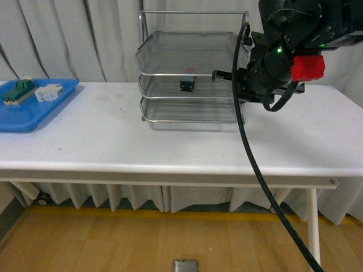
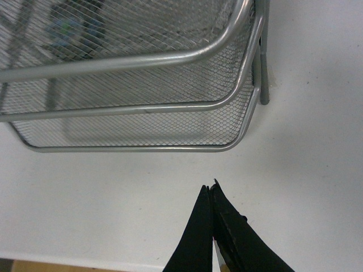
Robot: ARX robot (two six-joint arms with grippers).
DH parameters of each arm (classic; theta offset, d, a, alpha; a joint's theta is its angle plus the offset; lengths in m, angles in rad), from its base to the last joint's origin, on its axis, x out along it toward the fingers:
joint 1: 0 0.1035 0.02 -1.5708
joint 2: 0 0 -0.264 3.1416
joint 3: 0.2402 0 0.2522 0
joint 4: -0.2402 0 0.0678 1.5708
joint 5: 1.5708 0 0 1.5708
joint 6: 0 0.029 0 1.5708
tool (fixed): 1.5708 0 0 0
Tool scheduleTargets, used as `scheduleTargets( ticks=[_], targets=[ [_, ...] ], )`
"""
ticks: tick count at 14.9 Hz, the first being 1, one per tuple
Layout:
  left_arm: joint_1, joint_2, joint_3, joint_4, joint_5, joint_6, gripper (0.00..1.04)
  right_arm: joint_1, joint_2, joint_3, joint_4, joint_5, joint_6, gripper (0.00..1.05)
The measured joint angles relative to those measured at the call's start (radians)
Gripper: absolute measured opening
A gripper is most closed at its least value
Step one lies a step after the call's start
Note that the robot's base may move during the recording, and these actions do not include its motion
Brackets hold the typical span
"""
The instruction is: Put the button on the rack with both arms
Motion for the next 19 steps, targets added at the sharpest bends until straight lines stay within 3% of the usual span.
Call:
scheduleTargets(
  ticks=[6,7,8,9,12,14,19],
  targets=[
    [0.000,0.000,0.000,0.000,0.000,0.000,0.98,-0.034,-0.582,-0.629,0.383,-0.084,0.145,0.02],
    [0.000,0.000,0.000,0.000,0.000,0.000,0.98,-0.043,-0.697,-0.745,0.456,-0.069,0.149,0.02],
    [0.000,0.000,0.000,0.000,0.000,0.000,0.98,-0.053,-0.838,-0.932,0.715,0.097,0.036,0.02],
    [0.000,0.000,0.000,0.000,0.000,0.000,0.98,-0.081,-0.995,-1.096,0.817,0.135,-0.089,0.02],
    [0.000,0.000,0.000,0.000,0.001,0.000,0.98,-0.237,-1.481,-1.501,0.647,0.027,-0.243,0.02],
    [0.000,0.000,0.000,0.000,0.000,0.000,0.98,-0.238,-1.692,-1.631,0.643,0.010,-0.259,0.02],
    [0.000,0.000,0.000,0.000,0.000,0.000,0.98,-0.238,-1.847,-1.757,0.623,0.010,-0.266,0.02]
  ],
)
